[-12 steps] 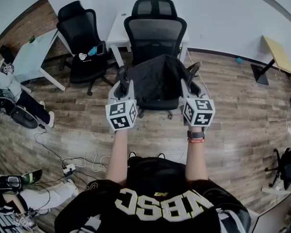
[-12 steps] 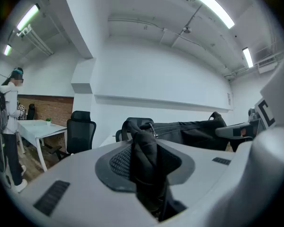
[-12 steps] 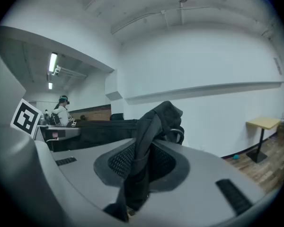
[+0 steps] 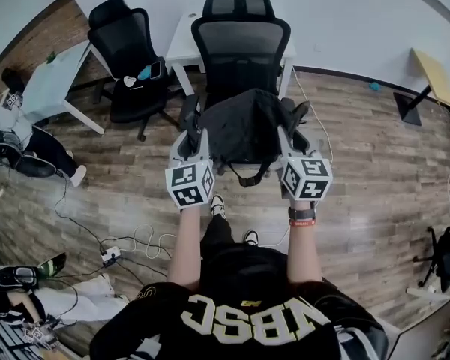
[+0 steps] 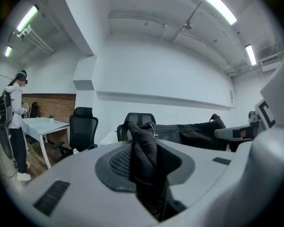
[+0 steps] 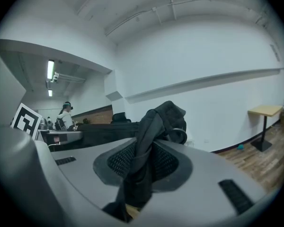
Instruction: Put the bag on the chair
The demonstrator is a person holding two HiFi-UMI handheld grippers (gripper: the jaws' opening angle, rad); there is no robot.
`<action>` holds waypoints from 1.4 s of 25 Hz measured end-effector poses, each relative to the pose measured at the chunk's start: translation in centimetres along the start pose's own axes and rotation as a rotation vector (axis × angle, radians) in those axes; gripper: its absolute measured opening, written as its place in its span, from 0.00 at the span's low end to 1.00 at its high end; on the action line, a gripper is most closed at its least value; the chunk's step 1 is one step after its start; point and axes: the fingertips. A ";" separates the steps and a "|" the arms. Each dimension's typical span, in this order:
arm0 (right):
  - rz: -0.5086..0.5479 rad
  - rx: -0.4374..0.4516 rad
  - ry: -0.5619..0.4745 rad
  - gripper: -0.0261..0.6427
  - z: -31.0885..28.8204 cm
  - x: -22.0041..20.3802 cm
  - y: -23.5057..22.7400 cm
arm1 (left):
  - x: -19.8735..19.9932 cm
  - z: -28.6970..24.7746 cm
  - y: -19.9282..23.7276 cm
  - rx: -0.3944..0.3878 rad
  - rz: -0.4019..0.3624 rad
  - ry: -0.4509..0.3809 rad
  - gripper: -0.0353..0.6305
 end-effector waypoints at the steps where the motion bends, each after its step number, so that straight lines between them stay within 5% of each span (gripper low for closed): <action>1: -0.002 0.000 0.009 0.17 -0.4 -0.2 0.0 | -0.3 -0.4 0.1 -0.001 0.004 0.005 0.23; 8: -0.012 -0.028 0.060 0.18 -4.9 0.1 -1.2 | -0.9 -5.3 1.7 -0.033 0.031 0.037 0.23; 26: -0.031 -0.132 0.050 0.18 -21.2 8.3 -1.7 | 5.4 -22.4 10.4 -0.131 0.015 0.032 0.24; 35: -0.077 -0.155 0.119 0.19 -26.5 7.6 -3.3 | 4.8 -28.3 12.0 -0.171 0.022 0.099 0.24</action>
Point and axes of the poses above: the fingertips, and each gripper's own axes: z backward along the fingers, y to its left, x out of its top, and after that the axes turned 9 degrees about y, right-handed
